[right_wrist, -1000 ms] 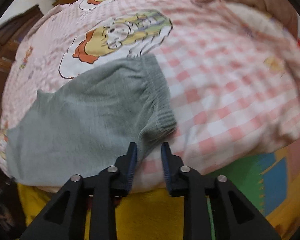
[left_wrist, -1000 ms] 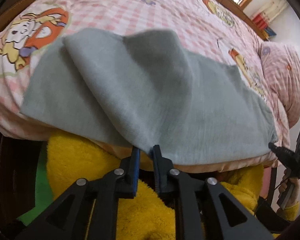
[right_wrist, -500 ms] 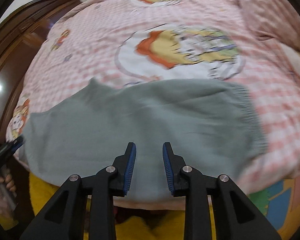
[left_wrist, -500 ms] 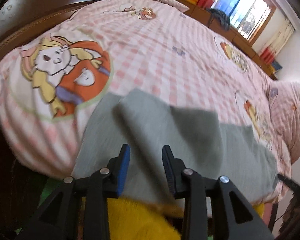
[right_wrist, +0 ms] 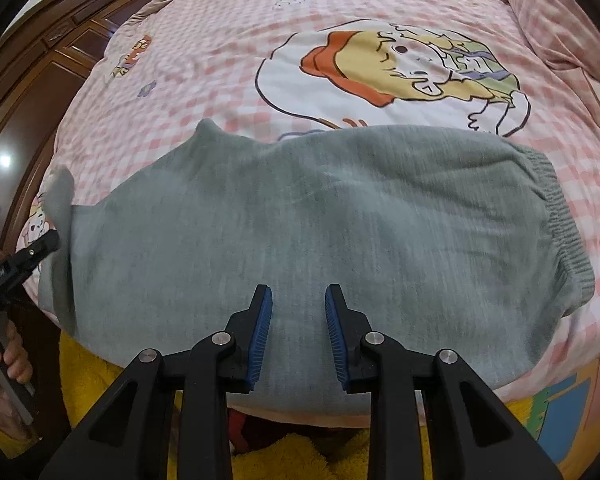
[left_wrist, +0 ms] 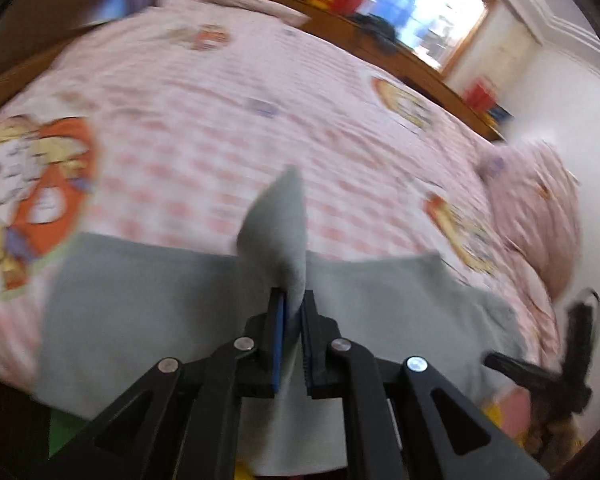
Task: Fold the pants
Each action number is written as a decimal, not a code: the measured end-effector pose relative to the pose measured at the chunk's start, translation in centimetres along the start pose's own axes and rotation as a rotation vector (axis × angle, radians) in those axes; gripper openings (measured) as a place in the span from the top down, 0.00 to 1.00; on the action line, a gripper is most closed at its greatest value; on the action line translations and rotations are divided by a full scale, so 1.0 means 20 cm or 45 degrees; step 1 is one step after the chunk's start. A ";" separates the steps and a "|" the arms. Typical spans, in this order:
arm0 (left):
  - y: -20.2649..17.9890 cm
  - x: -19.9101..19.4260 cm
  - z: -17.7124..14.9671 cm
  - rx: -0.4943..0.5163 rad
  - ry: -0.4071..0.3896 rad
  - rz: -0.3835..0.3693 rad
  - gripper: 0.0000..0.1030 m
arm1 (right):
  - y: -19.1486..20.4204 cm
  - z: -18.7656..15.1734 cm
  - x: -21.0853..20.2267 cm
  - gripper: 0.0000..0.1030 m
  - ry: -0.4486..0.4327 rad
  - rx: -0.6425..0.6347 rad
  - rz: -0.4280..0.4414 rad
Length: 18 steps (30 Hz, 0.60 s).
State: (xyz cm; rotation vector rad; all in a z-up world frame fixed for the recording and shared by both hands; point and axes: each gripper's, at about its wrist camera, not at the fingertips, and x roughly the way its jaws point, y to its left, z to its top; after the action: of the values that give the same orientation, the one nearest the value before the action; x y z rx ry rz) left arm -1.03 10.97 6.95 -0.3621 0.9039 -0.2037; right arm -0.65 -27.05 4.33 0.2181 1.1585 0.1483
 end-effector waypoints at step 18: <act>-0.05 0.03 -0.01 0.054 -0.038 0.127 0.55 | -0.04 -0.01 0.11 0.72 0.056 0.027 0.010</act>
State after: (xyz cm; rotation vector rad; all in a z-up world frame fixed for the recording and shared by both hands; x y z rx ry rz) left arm -0.86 9.76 6.71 -0.2790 0.8847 -0.1251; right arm -0.05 -27.38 2.14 0.2389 1.2036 0.1483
